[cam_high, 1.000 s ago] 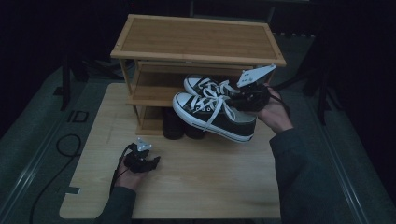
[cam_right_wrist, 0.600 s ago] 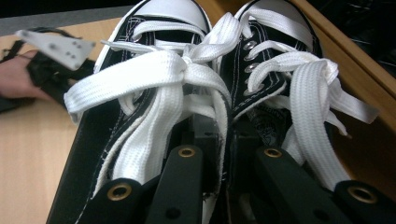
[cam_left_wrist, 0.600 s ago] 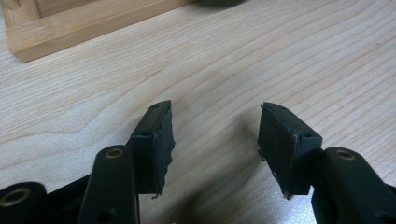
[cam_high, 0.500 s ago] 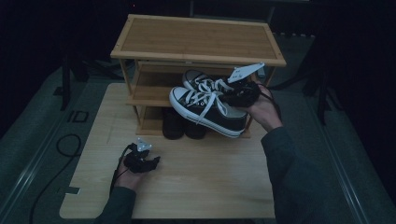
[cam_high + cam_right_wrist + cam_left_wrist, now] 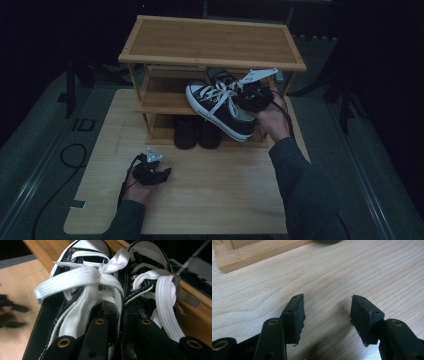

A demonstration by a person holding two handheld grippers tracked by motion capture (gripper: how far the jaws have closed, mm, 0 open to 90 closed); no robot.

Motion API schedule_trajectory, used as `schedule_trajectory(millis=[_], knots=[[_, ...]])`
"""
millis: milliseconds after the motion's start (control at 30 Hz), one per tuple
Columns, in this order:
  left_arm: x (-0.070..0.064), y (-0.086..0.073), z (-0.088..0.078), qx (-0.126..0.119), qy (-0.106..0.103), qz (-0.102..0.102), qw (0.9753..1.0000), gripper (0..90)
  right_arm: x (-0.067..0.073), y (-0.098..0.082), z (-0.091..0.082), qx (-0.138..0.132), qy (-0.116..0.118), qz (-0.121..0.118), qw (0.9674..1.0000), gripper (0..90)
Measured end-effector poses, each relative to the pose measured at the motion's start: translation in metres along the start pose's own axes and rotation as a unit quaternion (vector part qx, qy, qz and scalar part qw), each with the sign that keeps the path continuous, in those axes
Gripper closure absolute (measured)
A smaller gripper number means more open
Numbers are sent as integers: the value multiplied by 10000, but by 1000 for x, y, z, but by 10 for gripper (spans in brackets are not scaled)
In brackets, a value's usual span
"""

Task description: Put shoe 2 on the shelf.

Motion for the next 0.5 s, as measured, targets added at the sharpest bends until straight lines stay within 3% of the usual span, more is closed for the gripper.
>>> schedule_trajectory(millis=[367,467,500], knots=[[0,0,0,3,-6,0,10000,457,-7,6,5,-195,-605,303,9975,850],[0,0,0,4,-4,1,10000,457,-8,4,8,-116,-655,296,9973,834],[0,0,0,11,-9,6,10000,457,-8,4,11,-36,-804,75,9967,786]])
Point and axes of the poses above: each handheld gripper's, and its own axes: z roughly forward along the jaws, y roughly out of its top, x roughly to its left, the point moved 9 cm from there along z, roughly forward along the jaws, and after that the axes turned 5 degrees about z, right-handed, at the moved point
